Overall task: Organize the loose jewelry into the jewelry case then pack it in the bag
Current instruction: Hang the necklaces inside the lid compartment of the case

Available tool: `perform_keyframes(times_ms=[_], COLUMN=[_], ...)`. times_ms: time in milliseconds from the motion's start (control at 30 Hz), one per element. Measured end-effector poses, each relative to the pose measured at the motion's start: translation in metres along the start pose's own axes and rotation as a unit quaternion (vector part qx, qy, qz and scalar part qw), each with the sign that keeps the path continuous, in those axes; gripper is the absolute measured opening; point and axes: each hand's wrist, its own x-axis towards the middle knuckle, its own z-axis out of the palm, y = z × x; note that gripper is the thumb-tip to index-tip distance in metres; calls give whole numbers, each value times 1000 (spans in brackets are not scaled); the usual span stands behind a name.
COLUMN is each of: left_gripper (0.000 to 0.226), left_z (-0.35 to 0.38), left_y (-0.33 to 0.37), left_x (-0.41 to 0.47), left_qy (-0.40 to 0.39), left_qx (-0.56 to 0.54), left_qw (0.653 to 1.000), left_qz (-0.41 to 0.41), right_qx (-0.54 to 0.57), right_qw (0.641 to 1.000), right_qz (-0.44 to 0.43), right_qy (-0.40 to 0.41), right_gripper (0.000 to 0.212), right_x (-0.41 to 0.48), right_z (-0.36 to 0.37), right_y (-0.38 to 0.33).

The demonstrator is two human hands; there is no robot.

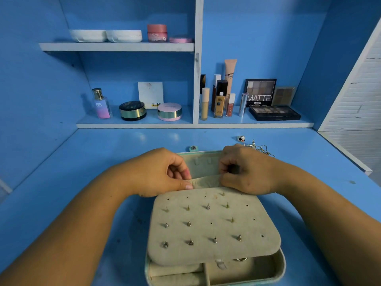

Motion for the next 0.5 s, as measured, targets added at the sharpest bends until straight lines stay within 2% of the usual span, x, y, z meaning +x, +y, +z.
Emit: perform_keyframes(times_ms=[100,300,367,500], left_gripper=[9,10,11,22], left_z=[1,1,1,0], left_y=[-1,0,0,1], left_x=[1,0,-1,-2], left_qy=[-1,18,27,68], left_qx=[6,37,54,90], left_qw=[1000,999,998,993], left_qz=[-5,1,7,22], right_qx=[-16,5,32,65], right_qw=[1000,999,999,984], right_qz=[-7,-27,-23,28], right_qy=[12,25,35,164], right_gripper=[19,1,3,6], right_x=[0,-1,-1,-3], right_z=[0,-2,-4,-20], right_y=[-1,2,5,31])
